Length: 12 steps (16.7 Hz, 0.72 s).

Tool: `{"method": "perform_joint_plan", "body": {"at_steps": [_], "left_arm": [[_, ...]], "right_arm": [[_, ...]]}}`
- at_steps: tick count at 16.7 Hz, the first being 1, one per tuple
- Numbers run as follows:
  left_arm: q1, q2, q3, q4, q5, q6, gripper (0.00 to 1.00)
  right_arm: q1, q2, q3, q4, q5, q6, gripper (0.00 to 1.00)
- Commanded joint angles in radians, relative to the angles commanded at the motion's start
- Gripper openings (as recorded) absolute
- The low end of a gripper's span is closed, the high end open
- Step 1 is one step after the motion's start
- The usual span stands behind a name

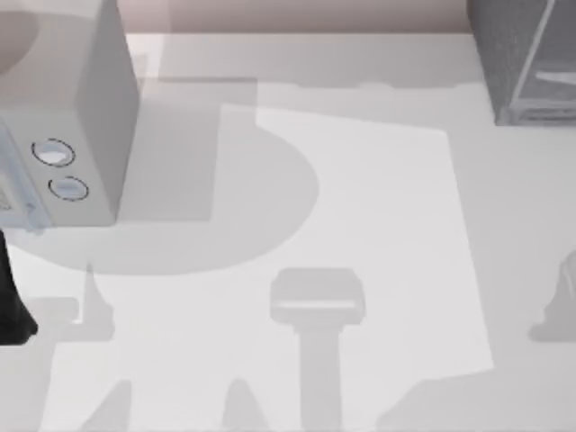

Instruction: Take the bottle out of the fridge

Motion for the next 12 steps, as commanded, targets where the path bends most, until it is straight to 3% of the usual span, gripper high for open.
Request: {"method": "perform_joint_plan", "body": {"at_steps": [3,6,12], "left_arm": [[0.000,0.000,0.000,0.000,0.000,0.000,1.00],[0.000,0.000,0.000,0.000,0.000,0.000,1.00],[0.000,0.000,0.000,0.000,0.000,0.000,1.00]], "right_arm": [[0.006,0.012,0.007,0.011,0.007,0.001,0.00],[0.089,0.081,0.046,0.094,0.086,-0.005,0.00],[0.438,0.426,0.147,0.374,0.426,0.004,0.00]]}}
